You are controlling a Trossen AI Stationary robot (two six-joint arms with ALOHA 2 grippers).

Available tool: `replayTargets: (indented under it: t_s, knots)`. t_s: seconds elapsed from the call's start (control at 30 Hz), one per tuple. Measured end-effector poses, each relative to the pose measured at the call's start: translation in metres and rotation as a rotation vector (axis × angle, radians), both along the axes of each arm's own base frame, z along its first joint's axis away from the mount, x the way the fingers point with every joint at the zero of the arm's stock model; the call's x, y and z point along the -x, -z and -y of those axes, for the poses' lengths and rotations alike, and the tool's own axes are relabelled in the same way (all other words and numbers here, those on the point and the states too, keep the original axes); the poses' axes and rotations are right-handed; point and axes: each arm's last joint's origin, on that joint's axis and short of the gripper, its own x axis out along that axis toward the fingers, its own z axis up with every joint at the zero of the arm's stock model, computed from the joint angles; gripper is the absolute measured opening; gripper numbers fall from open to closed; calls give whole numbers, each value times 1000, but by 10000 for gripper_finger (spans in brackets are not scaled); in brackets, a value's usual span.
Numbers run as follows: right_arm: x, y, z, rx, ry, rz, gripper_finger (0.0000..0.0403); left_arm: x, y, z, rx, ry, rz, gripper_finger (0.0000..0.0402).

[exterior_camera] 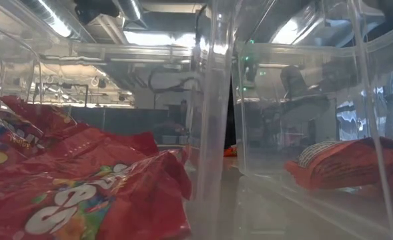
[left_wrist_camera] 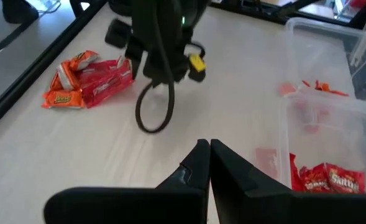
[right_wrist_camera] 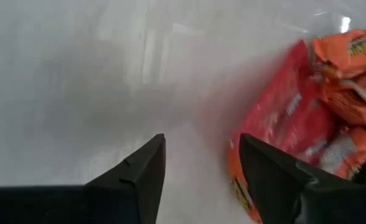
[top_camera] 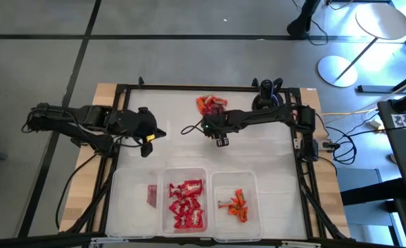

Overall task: Sort candy
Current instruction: Put the light red candy into the left transparent bin

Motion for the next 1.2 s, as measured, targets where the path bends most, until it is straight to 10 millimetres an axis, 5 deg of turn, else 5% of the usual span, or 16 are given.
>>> replayTargets:
  t_s: [0.23, 0.93, 1.07, 1.2]
  knots:
    - [-10, 13, 6, 172, 67, 20, 188, -2, -1, -1, 17, -21, 23, 4]
    - [-10, 22, 30, 154, 141, 52, 180, -2, -1, -1, 14, -18, 17, 4]
    - [-10, 31, 31, 193, 213, 41, 130, -2, 0, -1, 13, -18, 12, 4]
    - [-9, 34, 32, 176, 288, 72, 31, -2, 0, -1, 13, -18, 11, 4]
